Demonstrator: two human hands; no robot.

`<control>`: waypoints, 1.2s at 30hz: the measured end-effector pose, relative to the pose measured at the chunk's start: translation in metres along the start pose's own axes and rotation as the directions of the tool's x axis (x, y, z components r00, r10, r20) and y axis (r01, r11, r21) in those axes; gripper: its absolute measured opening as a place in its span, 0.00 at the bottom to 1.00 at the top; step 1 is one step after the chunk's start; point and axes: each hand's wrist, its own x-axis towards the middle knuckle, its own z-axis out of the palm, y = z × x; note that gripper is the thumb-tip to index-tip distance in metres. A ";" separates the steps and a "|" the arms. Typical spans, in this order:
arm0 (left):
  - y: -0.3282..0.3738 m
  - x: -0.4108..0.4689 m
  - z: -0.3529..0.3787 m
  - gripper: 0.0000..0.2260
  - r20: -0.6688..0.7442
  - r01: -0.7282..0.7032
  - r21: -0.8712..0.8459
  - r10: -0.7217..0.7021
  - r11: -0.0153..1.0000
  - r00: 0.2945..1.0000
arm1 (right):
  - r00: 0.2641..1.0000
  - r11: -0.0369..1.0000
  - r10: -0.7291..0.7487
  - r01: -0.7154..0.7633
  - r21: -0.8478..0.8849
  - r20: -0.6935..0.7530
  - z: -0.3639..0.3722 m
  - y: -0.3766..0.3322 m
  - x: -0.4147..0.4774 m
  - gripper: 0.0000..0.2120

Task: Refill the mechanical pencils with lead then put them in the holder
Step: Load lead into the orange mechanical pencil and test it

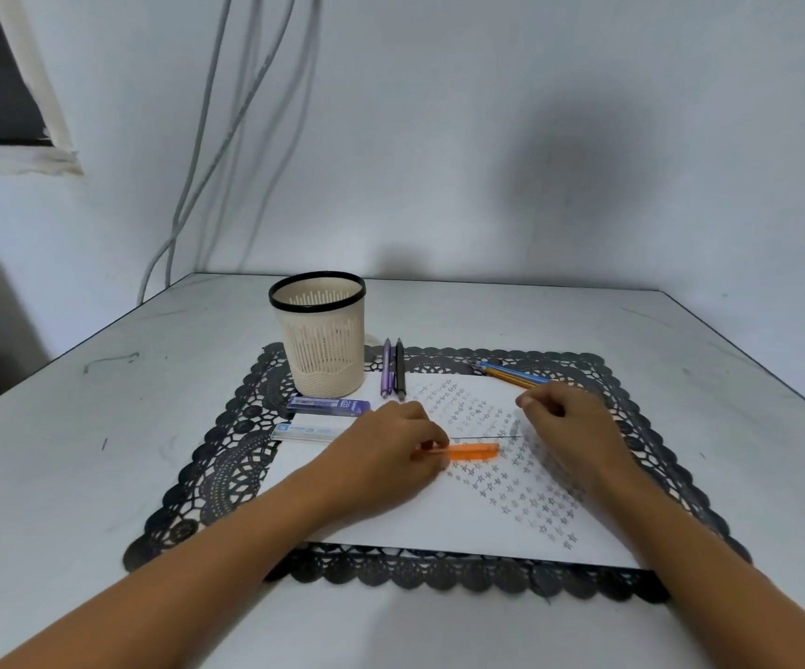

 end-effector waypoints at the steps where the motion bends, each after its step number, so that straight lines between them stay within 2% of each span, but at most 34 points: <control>1: 0.000 -0.001 0.002 0.12 -0.016 -0.005 -0.008 0.005 1.000 1.000 | 1.000 1.000 -0.013 0.013 -0.010 0.001 -0.001 0.000 0.000 0.07; 5: -0.004 -0.004 0.002 0.09 -0.048 0.026 -0.097 -0.031 0.995 0.998 | 0.997 0.997 -0.078 0.078 -0.019 0.023 -0.003 -0.001 -0.001 0.05; 7: -0.006 -0.004 0.000 0.07 -0.089 0.078 -0.176 -0.095 0.981 0.992 | 0.983 0.972 -0.177 0.182 -0.149 0.041 -0.005 -0.002 -0.001 0.04; 9: -0.009 -0.003 -0.006 0.05 -0.118 0.126 -0.257 -0.160 0.958 0.980 | 0.956 0.914 -0.272 0.292 -0.281 0.109 -0.005 -0.003 -0.002 0.05; 13: -0.012 -0.004 -0.014 0.04 -0.107 0.162 -0.375 -0.216 0.913 0.970 | 0.905 0.788 -0.345 0.422 -0.447 0.248 -0.001 -0.004 -0.005 0.08; 19: -0.013 -0.005 -0.012 0.03 -0.115 0.166 -0.369 -0.222 0.914 0.968 | 0.847 0.672 -0.392 0.531 -0.517 0.361 -0.001 -0.005 -0.004 0.09; 21: -0.013 -0.005 -0.013 0.03 -0.115 0.171 -0.368 -0.227 0.914 0.967 | 0.840 0.681 -0.406 0.540 -0.495 0.360 -0.003 -0.007 -0.005 0.09; 23: -0.013 -0.006 -0.013 0.04 -0.118 0.170 -0.363 -0.226 0.916 0.967 | 0.841 0.755 -0.362 0.518 -0.402 0.402 -0.012 -0.013 -0.007 0.07; 25: -0.013 -0.007 -0.014 0.04 -0.119 0.170 -0.358 -0.226 0.918 0.967 | 0.811 0.840 -0.287 0.469 -0.273 0.509 -0.022 -0.022 -0.011 0.08; 27: -0.012 -0.007 -0.014 0.05 -0.118 0.173 -0.358 -0.228 0.918 0.966 | 0.755 0.876 -0.190 0.419 -0.239 0.627 -0.028 -0.029 -0.017 0.12; 29: -0.012 -0.007 -0.015 0.05 -0.123 0.168 -0.357 -0.225 0.919 0.967 | 0.685 0.856 -0.136 0.445 -0.262 0.716 -0.026 -0.032 -0.022 0.11; 31: -0.012 -0.007 -0.014 0.05 -0.125 0.165 -0.355 -0.221 0.920 0.967 | 0.634 0.829 -0.143 0.496 -0.257 0.760 -0.022 -0.032 -0.026 0.09; 36: -0.010 -0.008 -0.013 0.06 -0.118 0.164 -0.350 -0.217 0.922 0.969 | 0.605 0.808 -0.150 0.531 -0.256 0.782 -0.021 -0.034 -0.028 0.06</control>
